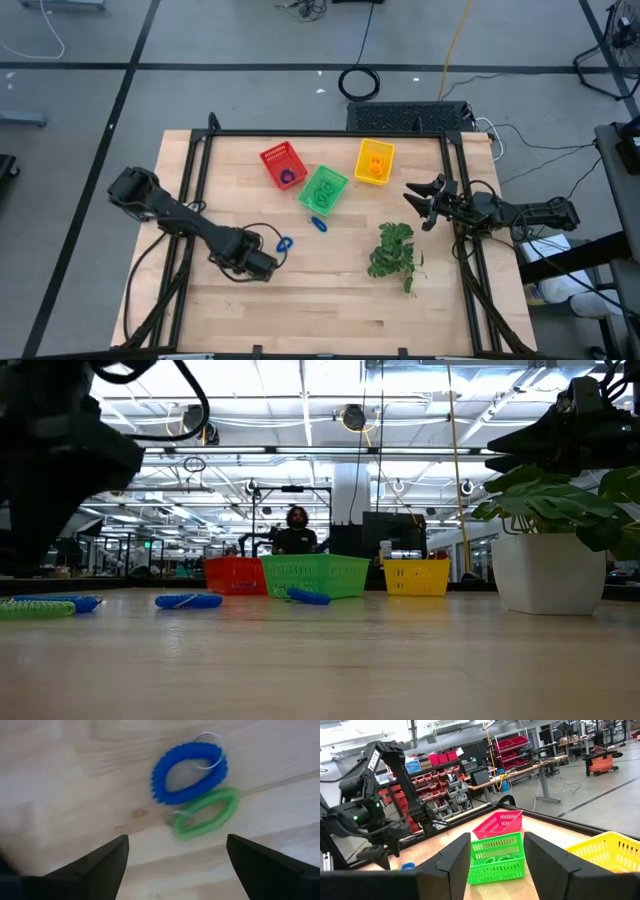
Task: Sort spring keychains
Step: Put the green spring keychain into the green bin
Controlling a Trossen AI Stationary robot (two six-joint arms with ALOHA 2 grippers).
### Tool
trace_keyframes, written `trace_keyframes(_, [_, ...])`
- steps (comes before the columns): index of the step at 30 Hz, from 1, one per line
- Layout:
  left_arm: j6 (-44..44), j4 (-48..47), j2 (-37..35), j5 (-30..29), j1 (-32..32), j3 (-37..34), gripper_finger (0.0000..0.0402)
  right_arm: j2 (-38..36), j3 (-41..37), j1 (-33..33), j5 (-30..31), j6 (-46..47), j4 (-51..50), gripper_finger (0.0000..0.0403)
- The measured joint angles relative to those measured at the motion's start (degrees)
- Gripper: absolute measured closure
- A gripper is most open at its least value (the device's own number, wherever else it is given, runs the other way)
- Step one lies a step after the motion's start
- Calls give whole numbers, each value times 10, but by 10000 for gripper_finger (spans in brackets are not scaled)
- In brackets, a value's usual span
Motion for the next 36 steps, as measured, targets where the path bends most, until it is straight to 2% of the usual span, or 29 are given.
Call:
trace_keyframes(11, [-64, 52, 57, -41, -8, -28, 57, 0, 0, 0, 0, 0, 0, 232])
trace_keyframes(18, [-66, 83, 67, -59, -11, -27, 69, 0, 0, 0, 0, 0, 0, 232])
trace_keyframes(22, [-67, 100, 67, -64, -12, -27, 119, 0, 0, 0, 0, 0, 0, 232])
trace_keyframes(30, [-79, 106, 68, -64, -20, -27, 260, 0, 0, 0, 0, 0, 0, 232])
trace_keyframes(36, [-79, 116, 68, -65, -30, -28, 343, 0, 0, 0, 0, 0, 0, 232])
